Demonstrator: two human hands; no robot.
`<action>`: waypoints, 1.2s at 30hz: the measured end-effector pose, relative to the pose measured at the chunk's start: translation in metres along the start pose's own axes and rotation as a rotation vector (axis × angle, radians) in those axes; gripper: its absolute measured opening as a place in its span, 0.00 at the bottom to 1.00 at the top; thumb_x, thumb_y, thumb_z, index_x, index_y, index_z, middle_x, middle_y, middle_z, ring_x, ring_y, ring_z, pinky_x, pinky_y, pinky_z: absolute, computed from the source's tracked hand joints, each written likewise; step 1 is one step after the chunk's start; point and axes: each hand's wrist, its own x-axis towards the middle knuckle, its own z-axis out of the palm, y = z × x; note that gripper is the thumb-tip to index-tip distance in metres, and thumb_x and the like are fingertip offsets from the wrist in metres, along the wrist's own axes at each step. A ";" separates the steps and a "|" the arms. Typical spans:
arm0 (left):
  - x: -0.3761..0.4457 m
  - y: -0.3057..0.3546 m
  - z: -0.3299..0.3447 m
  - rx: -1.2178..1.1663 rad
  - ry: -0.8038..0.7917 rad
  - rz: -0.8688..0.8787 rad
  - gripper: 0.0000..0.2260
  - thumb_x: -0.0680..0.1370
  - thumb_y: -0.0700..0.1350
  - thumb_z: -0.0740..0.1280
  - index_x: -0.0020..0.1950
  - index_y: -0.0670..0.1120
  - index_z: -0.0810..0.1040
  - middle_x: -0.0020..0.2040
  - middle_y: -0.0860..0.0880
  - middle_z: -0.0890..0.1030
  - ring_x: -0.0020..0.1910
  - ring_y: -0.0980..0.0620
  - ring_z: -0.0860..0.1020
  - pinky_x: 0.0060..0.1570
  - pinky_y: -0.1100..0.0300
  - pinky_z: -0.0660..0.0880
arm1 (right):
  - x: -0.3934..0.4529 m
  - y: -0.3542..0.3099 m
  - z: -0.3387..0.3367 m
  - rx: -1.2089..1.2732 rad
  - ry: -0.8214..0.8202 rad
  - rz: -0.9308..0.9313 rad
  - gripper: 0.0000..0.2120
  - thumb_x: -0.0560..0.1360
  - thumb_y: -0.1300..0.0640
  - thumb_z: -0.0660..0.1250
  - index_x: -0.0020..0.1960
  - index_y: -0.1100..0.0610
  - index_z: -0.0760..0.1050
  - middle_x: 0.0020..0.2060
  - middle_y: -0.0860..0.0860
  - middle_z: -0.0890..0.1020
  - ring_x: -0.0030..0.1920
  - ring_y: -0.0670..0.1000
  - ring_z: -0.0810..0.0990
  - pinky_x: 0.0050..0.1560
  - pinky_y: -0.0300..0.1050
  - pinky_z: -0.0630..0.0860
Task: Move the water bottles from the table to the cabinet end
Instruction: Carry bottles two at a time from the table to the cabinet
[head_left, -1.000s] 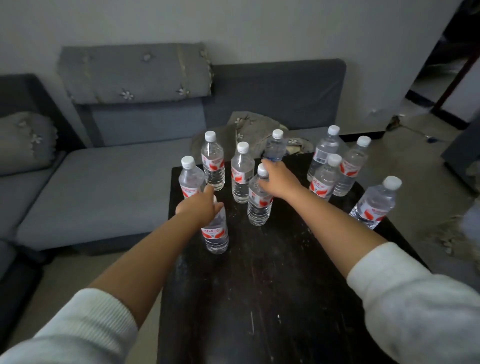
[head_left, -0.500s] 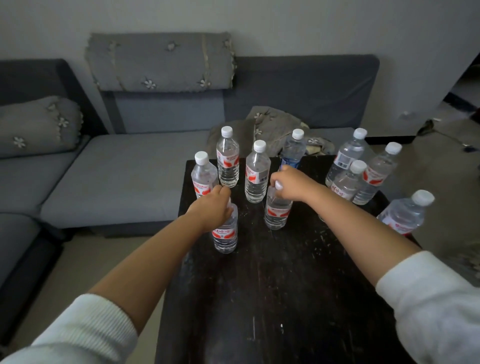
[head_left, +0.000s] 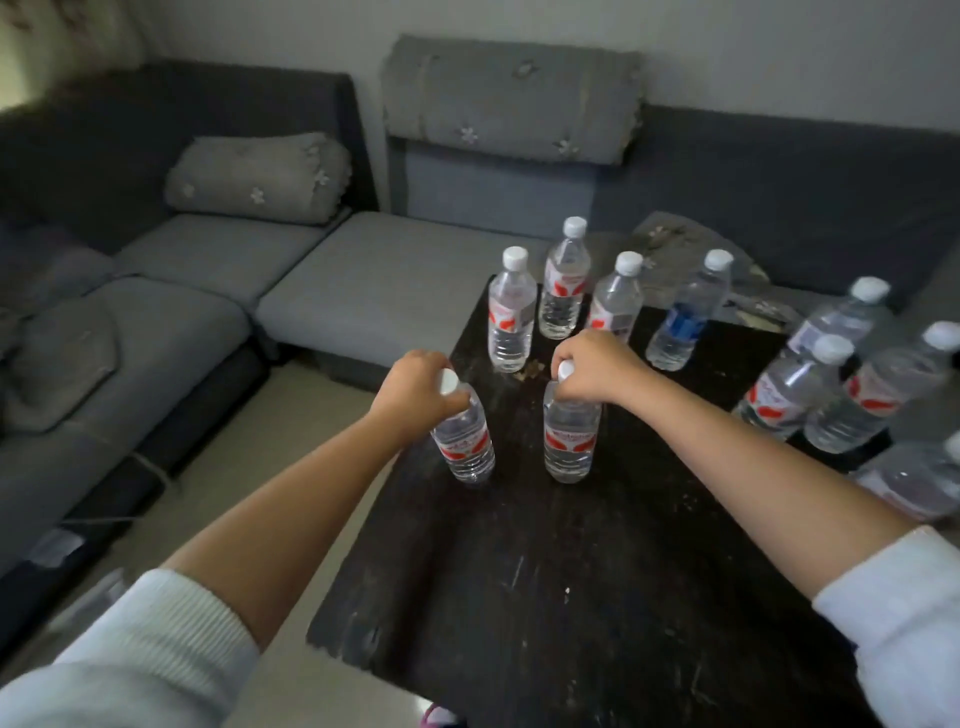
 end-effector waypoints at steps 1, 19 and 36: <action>-0.013 -0.009 -0.007 0.000 0.008 -0.026 0.16 0.74 0.45 0.68 0.57 0.37 0.76 0.57 0.39 0.77 0.56 0.41 0.75 0.50 0.56 0.70 | -0.002 -0.014 0.003 -0.005 -0.021 -0.043 0.11 0.69 0.58 0.70 0.51 0.58 0.80 0.53 0.55 0.81 0.56 0.55 0.78 0.46 0.42 0.70; -0.363 -0.253 -0.122 -0.061 0.434 -0.809 0.14 0.71 0.44 0.71 0.52 0.38 0.79 0.53 0.39 0.79 0.54 0.42 0.76 0.50 0.56 0.72 | -0.127 -0.392 0.160 -0.142 -0.403 -0.868 0.11 0.69 0.61 0.67 0.51 0.60 0.80 0.33 0.48 0.71 0.42 0.51 0.75 0.27 0.34 0.65; -0.674 -0.422 -0.193 -0.136 0.792 -1.485 0.13 0.71 0.43 0.70 0.52 0.36 0.79 0.53 0.37 0.81 0.54 0.40 0.77 0.45 0.57 0.71 | -0.303 -0.691 0.302 -0.139 -0.675 -1.258 0.10 0.68 0.61 0.70 0.48 0.61 0.80 0.42 0.54 0.78 0.42 0.52 0.75 0.31 0.34 0.68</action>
